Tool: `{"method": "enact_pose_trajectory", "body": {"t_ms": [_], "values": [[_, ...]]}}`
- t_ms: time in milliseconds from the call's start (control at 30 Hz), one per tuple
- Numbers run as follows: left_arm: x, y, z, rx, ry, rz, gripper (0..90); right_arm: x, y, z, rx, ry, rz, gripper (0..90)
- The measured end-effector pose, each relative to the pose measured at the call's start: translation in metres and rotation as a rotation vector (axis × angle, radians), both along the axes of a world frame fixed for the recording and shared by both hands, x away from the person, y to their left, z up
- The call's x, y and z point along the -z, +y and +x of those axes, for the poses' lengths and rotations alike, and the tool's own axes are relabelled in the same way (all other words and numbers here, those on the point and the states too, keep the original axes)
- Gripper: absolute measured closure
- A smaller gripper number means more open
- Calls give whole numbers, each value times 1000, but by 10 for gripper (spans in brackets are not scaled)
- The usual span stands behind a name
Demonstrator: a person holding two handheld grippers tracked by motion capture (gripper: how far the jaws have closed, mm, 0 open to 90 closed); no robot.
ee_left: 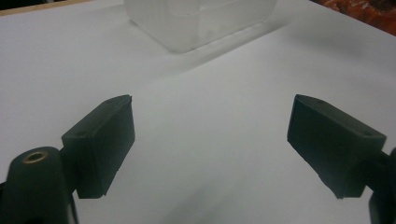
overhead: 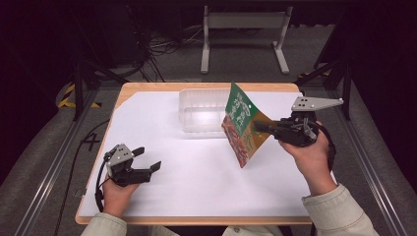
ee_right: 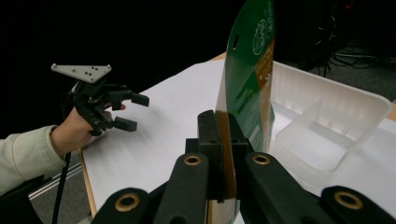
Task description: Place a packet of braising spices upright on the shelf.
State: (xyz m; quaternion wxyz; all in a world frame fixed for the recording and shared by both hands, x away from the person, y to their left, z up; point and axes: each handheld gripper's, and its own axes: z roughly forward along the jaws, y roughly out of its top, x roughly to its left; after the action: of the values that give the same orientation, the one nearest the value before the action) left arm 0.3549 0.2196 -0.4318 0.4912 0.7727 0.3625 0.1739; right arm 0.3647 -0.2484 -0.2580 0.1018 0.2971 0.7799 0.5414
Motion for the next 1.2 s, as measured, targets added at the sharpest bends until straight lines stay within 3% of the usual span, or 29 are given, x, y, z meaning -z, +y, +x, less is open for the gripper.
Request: {"method": "enact_pose_trajectory", "body": {"t_ms": [467,800,1200], "values": [[1,0,0,1,4,0,155,-22,3,23,28,-39,1,900],[1,1,-1,10,4,0,163,-31,10,38,55,-86,-38,900],[1,10,-18,-11,-2,11,164,-40,17,63,74,-114,-61,900]]}}
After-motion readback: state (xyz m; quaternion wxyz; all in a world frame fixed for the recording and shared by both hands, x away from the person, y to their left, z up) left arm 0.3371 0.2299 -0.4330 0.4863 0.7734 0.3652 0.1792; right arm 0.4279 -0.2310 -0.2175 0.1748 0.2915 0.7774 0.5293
